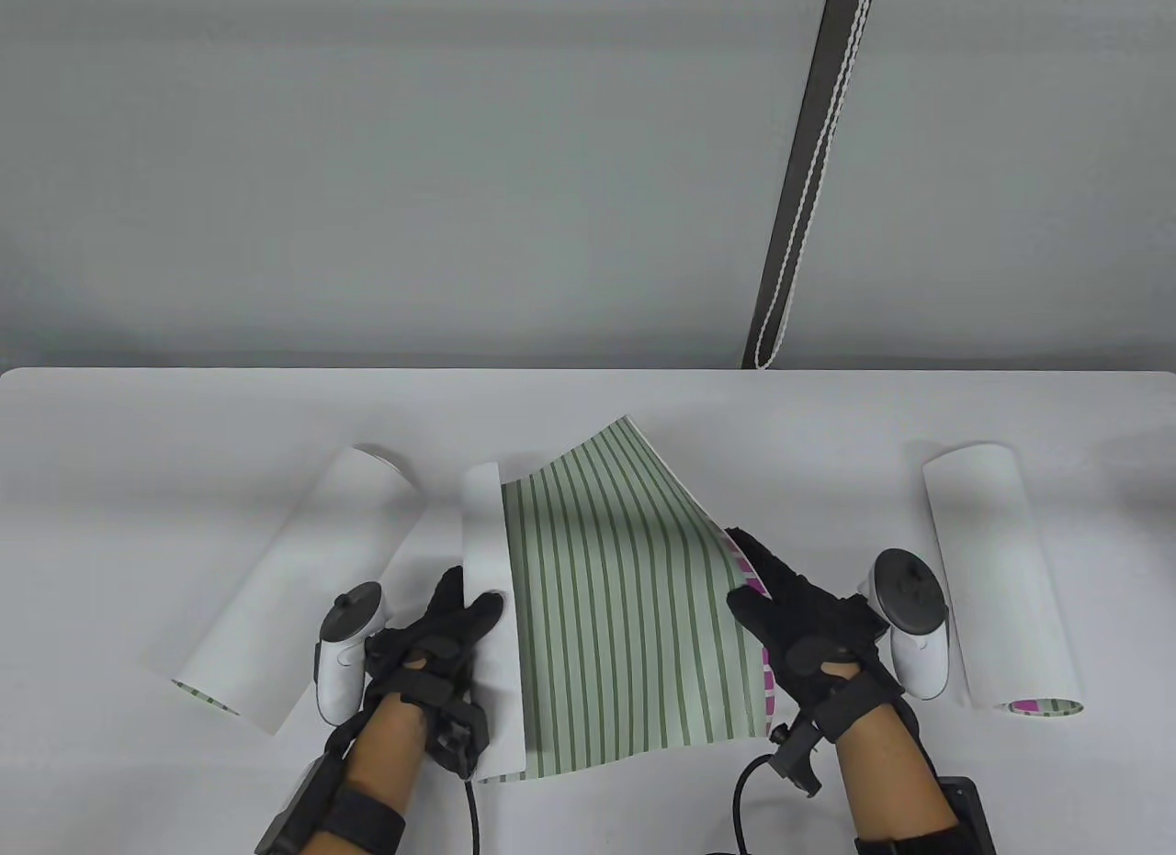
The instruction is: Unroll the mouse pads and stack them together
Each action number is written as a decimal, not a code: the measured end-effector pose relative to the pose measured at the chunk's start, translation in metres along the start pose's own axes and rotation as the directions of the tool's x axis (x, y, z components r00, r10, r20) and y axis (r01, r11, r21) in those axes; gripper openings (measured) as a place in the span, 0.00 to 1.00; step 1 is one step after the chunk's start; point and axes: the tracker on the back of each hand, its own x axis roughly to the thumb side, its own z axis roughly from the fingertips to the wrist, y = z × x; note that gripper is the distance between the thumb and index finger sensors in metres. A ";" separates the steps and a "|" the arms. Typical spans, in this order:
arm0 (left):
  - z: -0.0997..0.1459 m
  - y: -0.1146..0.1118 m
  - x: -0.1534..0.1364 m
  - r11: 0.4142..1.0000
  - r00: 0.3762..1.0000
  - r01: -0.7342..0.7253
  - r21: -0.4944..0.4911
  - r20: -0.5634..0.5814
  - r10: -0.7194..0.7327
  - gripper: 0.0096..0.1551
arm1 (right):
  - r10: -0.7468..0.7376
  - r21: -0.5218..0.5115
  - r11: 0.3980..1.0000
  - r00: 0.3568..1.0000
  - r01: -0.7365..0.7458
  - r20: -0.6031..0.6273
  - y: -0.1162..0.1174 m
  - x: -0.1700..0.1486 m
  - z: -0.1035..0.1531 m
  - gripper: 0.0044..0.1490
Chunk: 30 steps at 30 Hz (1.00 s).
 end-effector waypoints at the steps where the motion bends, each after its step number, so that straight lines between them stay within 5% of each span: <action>1: 0.000 0.001 0.000 0.999 1.000 -0.023 -0.040 0.006 0.023 0.52 | -0.006 -0.002 1.000 1.000 0.006 -0.001 -0.001 -0.001 0.000 0.38; 11: -0.003 -0.005 -0.002 0.961 0.992 -0.110 -0.254 0.034 0.122 0.69 | -0.022 -0.009 1.000 1.000 0.022 -0.002 -0.010 -0.002 0.004 0.39; 15: -0.002 -0.001 -0.003 0.987 0.998 -0.065 -0.146 -0.032 0.061 0.56 | -0.015 -0.012 1.000 1.000 0.015 -0.009 -0.017 -0.001 0.007 0.38; 20: -0.004 0.005 0.007 0.975 0.982 0.139 -0.174 -0.102 -0.159 0.43 | 0.026 -0.043 0.999 0.998 -0.028 -0.050 -0.030 -0.003 0.010 0.38; 24: -0.004 0.009 0.028 0.822 0.793 0.565 -0.070 -0.229 -0.565 0.40 | 0.291 -0.113 0.941 0.931 -0.320 -0.220 -0.049 -0.007 0.012 0.36; 27: -0.008 0.005 0.042 0.777 0.751 0.629 0.016 -0.271 -0.602 0.38 | 0.433 -0.058 0.876 0.834 -0.478 -0.342 -0.055 -0.016 0.007 0.35; 30: -0.017 0.003 0.052 0.631 0.643 0.759 0.161 -0.337 -0.687 0.37 | 0.571 -0.025 0.764 0.693 -0.645 -0.440 -0.059 -0.035 -0.002 0.32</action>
